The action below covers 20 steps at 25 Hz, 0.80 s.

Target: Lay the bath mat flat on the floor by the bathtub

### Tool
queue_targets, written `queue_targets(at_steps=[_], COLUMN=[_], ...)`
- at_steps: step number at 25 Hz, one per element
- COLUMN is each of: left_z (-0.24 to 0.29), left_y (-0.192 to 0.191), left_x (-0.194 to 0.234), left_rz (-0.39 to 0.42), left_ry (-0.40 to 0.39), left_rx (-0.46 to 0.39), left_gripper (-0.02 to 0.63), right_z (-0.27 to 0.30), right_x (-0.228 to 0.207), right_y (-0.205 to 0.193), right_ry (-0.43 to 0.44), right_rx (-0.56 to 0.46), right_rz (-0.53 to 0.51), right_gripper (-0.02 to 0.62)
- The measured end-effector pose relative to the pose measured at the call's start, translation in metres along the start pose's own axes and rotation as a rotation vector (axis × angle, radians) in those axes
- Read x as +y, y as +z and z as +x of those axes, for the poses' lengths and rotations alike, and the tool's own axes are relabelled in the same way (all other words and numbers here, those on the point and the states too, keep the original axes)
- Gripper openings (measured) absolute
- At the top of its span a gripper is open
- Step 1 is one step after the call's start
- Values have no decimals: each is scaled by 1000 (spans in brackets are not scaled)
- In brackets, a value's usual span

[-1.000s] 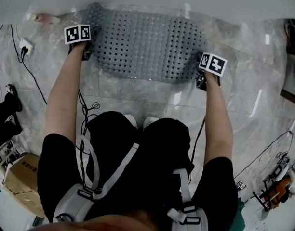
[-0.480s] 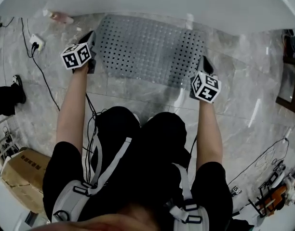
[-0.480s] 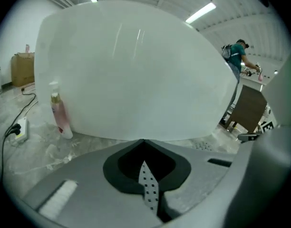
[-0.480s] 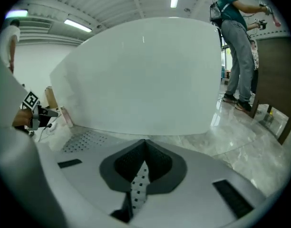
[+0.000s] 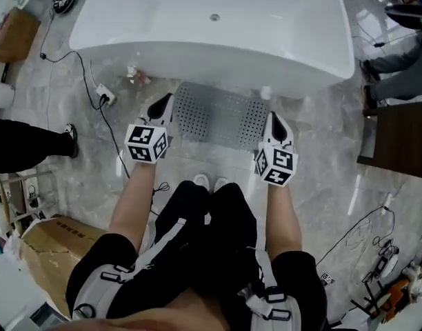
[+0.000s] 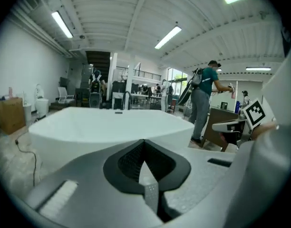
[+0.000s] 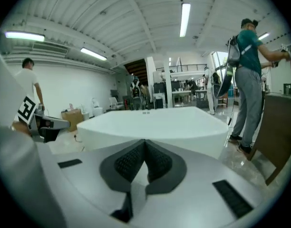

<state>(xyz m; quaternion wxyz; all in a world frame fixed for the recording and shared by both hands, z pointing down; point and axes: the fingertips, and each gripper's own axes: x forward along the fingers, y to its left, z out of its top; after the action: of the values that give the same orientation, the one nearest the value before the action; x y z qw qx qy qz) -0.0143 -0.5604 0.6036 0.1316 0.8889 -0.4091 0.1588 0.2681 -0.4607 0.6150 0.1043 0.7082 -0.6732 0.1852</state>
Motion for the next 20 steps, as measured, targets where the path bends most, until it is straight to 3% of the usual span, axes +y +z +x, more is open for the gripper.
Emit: queue_targets(at_steps=[4, 9, 14, 20], left_z=[-84, -163, -197, -218], left_y=[175, 280, 343, 360], left_x=[-54, -94, -98, -106], left_rz=[61, 83, 95, 122], left_ry=[-35, -45, -25, -17], left_rx=[-104, -208, -315, -357], left_gripper=[3, 3, 3, 3], right_z=[-90, -182, -211, -231], right_x=[37, 60, 63, 54], right_y=[183, 309, 352, 360], right_ry=[8, -7, -21, -44], right_rx=[-168, -341, -424, -453], right_rz=[25, 35, 21, 32], right_gripper=[6, 6, 6, 6])
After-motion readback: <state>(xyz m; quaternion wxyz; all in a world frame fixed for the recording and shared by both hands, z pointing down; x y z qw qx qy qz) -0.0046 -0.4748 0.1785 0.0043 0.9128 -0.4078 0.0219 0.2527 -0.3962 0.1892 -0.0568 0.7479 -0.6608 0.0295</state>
